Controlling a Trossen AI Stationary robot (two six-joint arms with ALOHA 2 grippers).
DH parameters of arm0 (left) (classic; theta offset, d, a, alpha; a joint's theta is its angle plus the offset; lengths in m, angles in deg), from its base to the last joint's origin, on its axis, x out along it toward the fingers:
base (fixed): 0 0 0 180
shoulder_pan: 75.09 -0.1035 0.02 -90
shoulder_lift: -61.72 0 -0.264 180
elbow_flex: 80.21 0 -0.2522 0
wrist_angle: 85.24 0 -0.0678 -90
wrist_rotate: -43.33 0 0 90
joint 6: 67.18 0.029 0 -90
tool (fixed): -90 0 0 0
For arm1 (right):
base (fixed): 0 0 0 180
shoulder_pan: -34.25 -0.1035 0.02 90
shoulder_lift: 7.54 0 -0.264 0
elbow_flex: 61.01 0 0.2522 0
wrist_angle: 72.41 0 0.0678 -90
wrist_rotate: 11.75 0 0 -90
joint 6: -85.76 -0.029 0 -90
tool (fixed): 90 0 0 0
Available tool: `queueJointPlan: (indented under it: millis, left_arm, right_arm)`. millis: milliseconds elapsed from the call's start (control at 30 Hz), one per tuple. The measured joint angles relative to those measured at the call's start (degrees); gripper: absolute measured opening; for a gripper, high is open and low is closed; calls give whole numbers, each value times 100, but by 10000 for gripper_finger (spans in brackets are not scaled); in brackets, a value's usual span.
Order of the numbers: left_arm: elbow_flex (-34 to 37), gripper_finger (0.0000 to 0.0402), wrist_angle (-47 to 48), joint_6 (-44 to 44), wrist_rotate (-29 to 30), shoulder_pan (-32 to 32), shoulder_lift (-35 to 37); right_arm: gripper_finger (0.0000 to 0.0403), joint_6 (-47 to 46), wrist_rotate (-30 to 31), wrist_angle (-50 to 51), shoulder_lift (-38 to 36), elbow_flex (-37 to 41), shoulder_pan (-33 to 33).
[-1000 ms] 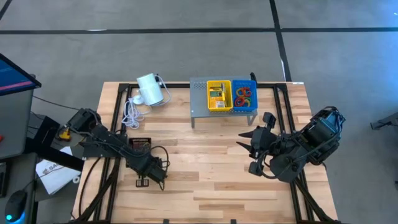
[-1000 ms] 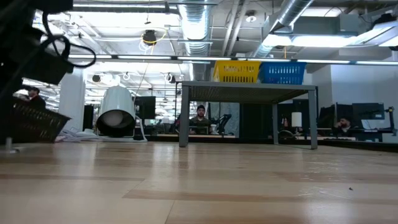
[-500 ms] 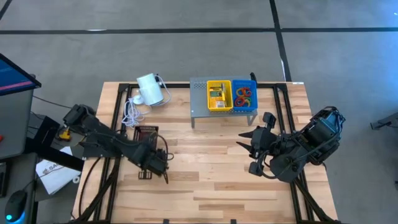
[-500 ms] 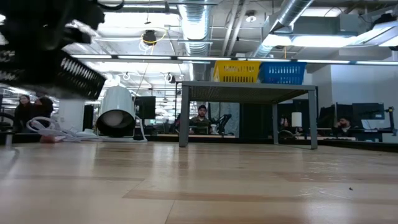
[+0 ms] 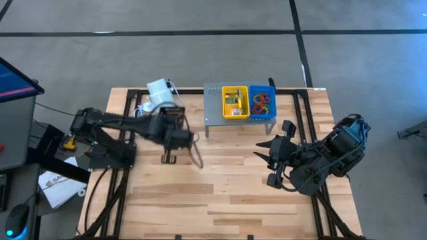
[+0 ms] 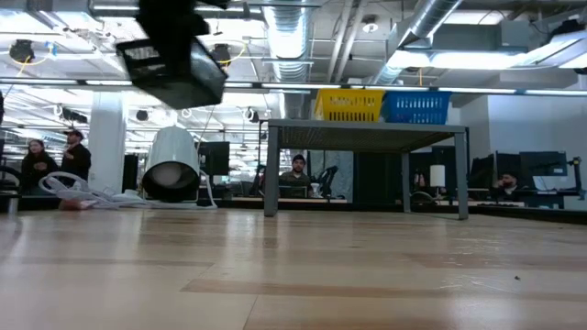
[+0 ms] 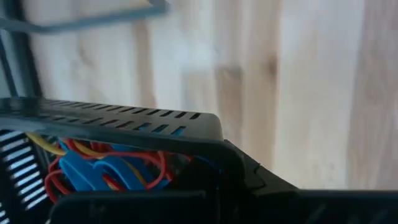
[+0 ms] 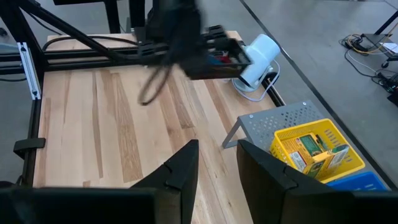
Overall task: Pick & Place Office Desk Supplies
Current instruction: Put the black bin on the shelf
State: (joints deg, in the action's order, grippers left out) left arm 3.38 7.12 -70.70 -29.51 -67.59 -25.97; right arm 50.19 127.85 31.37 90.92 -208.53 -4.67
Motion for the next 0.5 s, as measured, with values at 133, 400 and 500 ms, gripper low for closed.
queueJointPlan:
  millis: [133,400,500]
  left_arm:
    - [-452,0,-162,450,5,-640,-171]
    - [-1414,1,-195,1215,-5,-1291,-1044]
    - [-1813,1,-215,1445,-47,-1414,-1391]
  right_arm:
    - [107,2,-2,-2,0,0,0]
    - [107,8,0,0,0,0,2]
    - [107,15,0,0,0,0,3]
